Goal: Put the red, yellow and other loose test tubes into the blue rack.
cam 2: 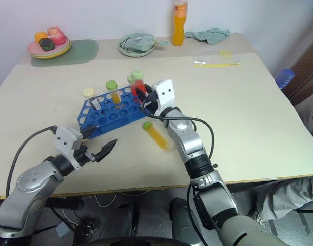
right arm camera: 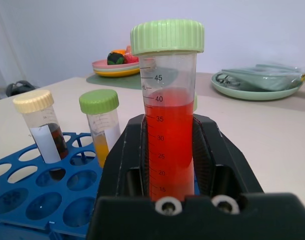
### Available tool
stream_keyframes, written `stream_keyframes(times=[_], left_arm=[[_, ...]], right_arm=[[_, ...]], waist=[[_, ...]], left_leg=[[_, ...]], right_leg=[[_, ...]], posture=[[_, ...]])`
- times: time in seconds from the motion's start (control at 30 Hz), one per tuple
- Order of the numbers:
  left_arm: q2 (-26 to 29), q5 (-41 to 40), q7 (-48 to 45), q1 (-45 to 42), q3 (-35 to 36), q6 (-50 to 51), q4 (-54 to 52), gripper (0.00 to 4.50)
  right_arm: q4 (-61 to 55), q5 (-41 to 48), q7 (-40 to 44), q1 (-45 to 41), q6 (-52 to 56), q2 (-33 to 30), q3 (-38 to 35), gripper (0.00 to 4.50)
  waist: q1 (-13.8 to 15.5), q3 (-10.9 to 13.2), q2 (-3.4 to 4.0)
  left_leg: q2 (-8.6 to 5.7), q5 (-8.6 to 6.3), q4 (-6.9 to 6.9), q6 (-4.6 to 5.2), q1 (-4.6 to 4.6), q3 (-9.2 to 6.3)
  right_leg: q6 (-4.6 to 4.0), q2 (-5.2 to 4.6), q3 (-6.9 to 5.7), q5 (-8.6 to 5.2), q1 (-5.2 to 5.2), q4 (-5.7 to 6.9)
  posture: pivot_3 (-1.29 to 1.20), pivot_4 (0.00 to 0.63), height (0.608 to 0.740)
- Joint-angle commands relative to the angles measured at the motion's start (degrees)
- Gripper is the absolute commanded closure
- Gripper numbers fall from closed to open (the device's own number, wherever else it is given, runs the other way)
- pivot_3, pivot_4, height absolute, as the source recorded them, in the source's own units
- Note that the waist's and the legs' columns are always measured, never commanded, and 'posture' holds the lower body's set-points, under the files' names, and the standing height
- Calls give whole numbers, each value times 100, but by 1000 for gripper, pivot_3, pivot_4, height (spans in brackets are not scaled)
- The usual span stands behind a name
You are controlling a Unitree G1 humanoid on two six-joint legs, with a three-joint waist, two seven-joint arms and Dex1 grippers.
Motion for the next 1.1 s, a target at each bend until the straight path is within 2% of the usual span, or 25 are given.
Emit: stream_keyframes(times=[0.03, 0.4, 0.73, 0.87, 0.97, 1.0, 1.1], left_arm=[[4, -56, 16, -9, 122, -76, -221, 0], [44, -73, -10, -91, 99, -45, -215, 0], [78, -89, -20, -105, 132, -11, -253, 0], [95, -108, -27, -117, 135, 19, -280, 0], [101, -118, -27, -109, 140, 38, -310, 0], [99, -120, -22, -102, 139, 43, -324, 0], [86, -147, -6, -61, 145, 71, -372, 0]], right_arm=[[145, -95, 80, -176, -313, 182, -131, 3723], [1222, -468, -86, -365, -1229, 603, -381, 3723], [1550, -642, 3, -98, -1902, 657, -455, 3723], [1414, -552, 110, -47, -1975, 718, -529, 1885], [1124, -764, -18, -9, -1864, 609, -486, 307], [931, -797, -20, 28, -1752, 536, -484, 76], [-295, -569, 332, 322, -679, 47, -533, 76]], waist=[[1, 0, 0], [-3, 0, 0], [-3, 0, 0], [-3, 0, 0], [-3, 1, 1], [-2, 1, 1], [25, 1, 2]], left_leg=[[0, 0, 0, 0, 0, 0], [0, 0, -1, 0, 2, 0], [0, 1, 0, -2, 3, 0], [0, 1, 0, -2, 3, 0], [0, 1, 0, -2, 3, 0], [0, 1, 0, -2, 3, 0], [-1, 1, 0, -2, 2, -1]], right_leg=[[0, 0, 0, 0, 0, 0], [0, 0, 0, 0, 0, 1], [-1, -1, 1, 0, 0, 4], [-1, -1, 1, 0, 0, 4], [-1, -1, 1, 0, 0, 4], [-1, -1, 1, 0, 0, 5], [-1, -2, 1, 0, 0, 4]], posture=[[0, 150, 740], [0, 150, 740], [0, 150, 740], [0, 150, 740], [0, 150, 740], [0, 150, 740], [0, 150, 740]])
